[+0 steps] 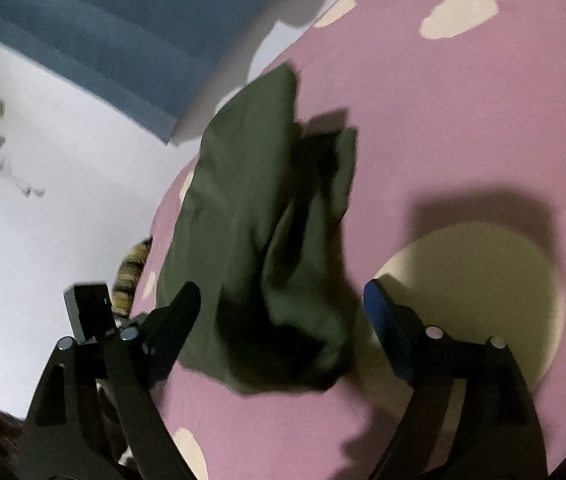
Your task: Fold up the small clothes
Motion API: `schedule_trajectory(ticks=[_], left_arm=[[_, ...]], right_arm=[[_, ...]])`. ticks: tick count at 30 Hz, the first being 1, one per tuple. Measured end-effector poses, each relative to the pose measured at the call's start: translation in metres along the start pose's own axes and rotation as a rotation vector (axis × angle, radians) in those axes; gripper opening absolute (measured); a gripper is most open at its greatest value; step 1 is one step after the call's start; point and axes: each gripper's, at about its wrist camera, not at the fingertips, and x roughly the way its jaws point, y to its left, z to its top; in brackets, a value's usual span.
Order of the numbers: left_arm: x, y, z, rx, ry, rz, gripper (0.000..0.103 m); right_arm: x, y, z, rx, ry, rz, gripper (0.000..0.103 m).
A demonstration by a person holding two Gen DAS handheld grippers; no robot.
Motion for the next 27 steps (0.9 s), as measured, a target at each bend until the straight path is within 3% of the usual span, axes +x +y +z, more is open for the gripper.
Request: schedule_trajectory(ticks=[8, 13, 22, 23, 27], left_arm=[[0.034, 0.038, 0.058, -0.095, 0.01, -0.036, 0.086], [0.054, 0.047, 0.097, -0.099, -0.011, -0.046, 0.086], [0.086, 0.05, 0.124, -0.073, 0.039, -0.029, 0.087], [0.089, 0.052, 0.126, -0.082, 0.042, -0.027, 0.086], [0.097, 0.05, 0.122, -0.061, 0.037, 0.034, 0.072]], right_arm=[[0.041, -0.02, 0.065, 0.072, 0.061, 0.08, 0.085], [0.077, -0.018, 0.097, 0.062, 0.102, 0.079, 0.085], [0.094, -0.023, 0.117, 0.052, 0.131, 0.097, 0.088], [0.097, -0.02, 0.118, 0.038, 0.144, 0.083, 0.086], [0.109, -0.018, 0.116, 0.001, 0.199, 0.027, 0.045]])
